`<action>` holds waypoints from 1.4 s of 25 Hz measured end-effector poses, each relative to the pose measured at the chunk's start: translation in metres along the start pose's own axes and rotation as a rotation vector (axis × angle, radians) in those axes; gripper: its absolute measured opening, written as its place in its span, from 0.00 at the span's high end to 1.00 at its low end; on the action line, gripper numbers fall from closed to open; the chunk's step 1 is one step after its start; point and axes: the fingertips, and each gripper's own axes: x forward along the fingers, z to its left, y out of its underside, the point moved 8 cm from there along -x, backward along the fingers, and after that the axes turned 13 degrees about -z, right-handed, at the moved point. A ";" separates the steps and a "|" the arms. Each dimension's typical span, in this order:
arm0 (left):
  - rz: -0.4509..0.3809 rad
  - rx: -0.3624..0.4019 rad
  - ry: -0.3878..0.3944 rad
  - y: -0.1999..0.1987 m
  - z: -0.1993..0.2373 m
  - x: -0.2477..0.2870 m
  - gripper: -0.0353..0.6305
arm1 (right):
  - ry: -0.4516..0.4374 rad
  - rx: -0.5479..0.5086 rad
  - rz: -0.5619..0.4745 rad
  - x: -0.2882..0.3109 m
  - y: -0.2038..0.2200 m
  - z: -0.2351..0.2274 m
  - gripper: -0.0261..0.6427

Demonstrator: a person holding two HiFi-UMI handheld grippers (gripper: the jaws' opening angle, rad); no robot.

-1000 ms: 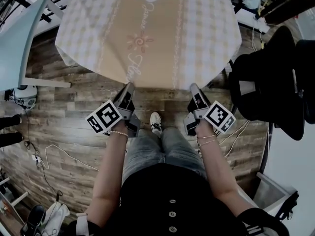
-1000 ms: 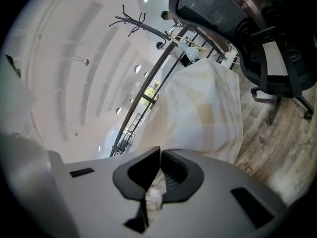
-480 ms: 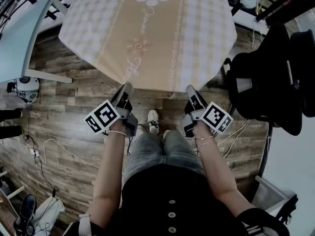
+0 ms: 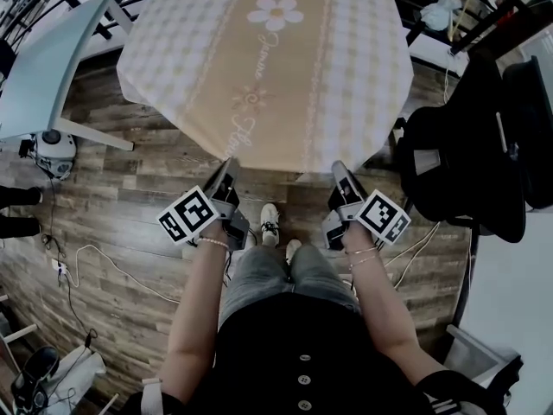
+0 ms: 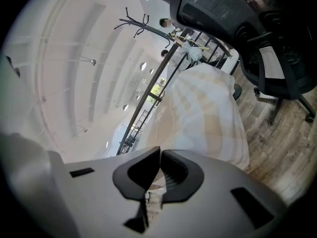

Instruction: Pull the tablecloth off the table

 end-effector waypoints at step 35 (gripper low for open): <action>-0.046 -0.034 -0.017 -0.012 -0.040 -0.016 0.92 | -0.055 -0.004 0.039 0.000 -0.040 0.039 0.92</action>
